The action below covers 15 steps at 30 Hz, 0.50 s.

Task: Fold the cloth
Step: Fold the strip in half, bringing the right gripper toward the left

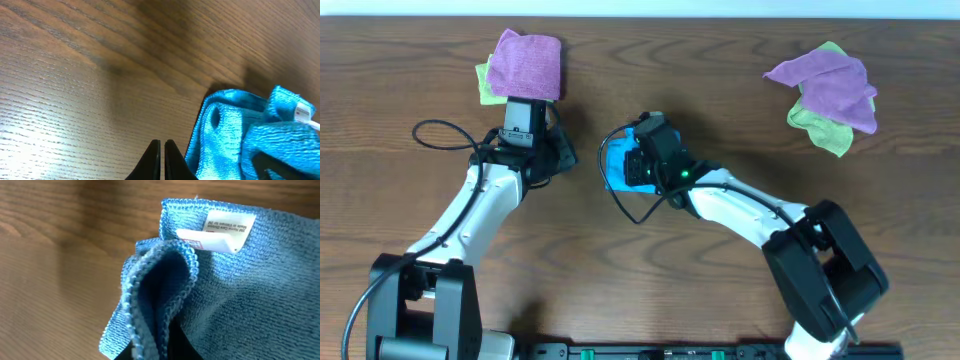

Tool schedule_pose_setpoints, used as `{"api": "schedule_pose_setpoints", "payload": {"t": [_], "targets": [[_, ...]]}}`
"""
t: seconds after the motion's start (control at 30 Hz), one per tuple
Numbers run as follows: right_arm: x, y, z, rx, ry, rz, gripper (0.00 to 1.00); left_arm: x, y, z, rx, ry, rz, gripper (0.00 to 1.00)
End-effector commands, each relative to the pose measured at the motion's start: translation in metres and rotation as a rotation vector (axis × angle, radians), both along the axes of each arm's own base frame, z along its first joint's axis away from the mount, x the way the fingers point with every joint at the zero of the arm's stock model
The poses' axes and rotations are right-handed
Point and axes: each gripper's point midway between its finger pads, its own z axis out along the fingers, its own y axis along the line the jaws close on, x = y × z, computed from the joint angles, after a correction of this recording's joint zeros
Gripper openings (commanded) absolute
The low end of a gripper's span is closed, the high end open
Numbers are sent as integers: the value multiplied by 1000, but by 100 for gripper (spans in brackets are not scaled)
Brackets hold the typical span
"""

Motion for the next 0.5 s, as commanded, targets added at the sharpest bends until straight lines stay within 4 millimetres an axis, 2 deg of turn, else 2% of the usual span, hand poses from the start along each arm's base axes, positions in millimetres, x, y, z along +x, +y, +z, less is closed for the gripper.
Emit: {"api": "schedule_pose_setpoints", "payload": {"t": [0.0, 0.27, 0.3, 0.37, 0.47], "targets": [[0, 16, 8, 25, -20, 38, 9, 0, 6, 3, 26, -15, 2, 6], [4, 19, 11, 39, -41, 37, 12, -1, 5, 4, 18, -13, -2, 6], [5, 19, 12, 43, -46, 38, 14, -1, 5, 5, 18, -16, -2, 6], [7, 21, 15, 53, -57, 39, 25, -1, 5, 8, 17, -24, -2, 6], [5, 26, 17, 68, -56, 56, 32, 0, 5, 14, 19, -41, 1, 6]]}}
